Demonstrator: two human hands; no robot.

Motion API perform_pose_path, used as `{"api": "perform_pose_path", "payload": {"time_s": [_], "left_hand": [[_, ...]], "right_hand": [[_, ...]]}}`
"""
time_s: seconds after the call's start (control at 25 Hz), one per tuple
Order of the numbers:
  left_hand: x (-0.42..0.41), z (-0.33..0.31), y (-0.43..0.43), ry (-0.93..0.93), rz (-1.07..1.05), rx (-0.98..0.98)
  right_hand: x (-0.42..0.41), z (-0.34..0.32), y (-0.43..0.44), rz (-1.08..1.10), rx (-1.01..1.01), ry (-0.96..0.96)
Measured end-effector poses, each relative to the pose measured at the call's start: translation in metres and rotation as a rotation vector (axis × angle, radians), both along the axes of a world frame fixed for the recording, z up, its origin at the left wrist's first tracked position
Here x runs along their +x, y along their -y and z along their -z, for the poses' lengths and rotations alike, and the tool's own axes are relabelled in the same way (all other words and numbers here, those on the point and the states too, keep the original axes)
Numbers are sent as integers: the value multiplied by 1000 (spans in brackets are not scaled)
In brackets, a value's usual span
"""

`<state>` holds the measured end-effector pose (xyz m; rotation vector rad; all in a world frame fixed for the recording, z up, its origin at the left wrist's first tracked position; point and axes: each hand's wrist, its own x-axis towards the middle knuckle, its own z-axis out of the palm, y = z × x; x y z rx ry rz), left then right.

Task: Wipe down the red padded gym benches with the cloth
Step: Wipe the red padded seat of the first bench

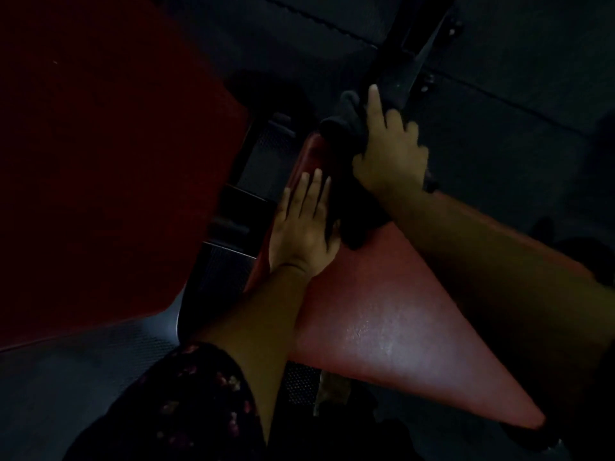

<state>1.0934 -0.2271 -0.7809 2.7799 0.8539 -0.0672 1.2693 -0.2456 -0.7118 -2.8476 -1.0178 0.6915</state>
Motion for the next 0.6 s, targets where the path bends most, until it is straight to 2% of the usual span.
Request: {"api": "perform_pose_path", "payload": {"time_s": [0.2,0.28,0.4,0.44,0.52,0.6], "left_hand": [[0,4,2,31,12,41],[0,4,3,66,1,41],[2,1,4,68,3,44],[2,1,3,66,4,54],[0,0,2,64,5,72],[1,-1,3,73,1,76]], "right_hand": [[-23,5,40,-264,2,155],[5,8,40,-241,-43,43],[44,9,14,-26,-127,-221],[45,7,5,-43,-142,-223],[35,-1,2,-227,-156,-138],[39,-8,19,-363,-129,-136]]}}
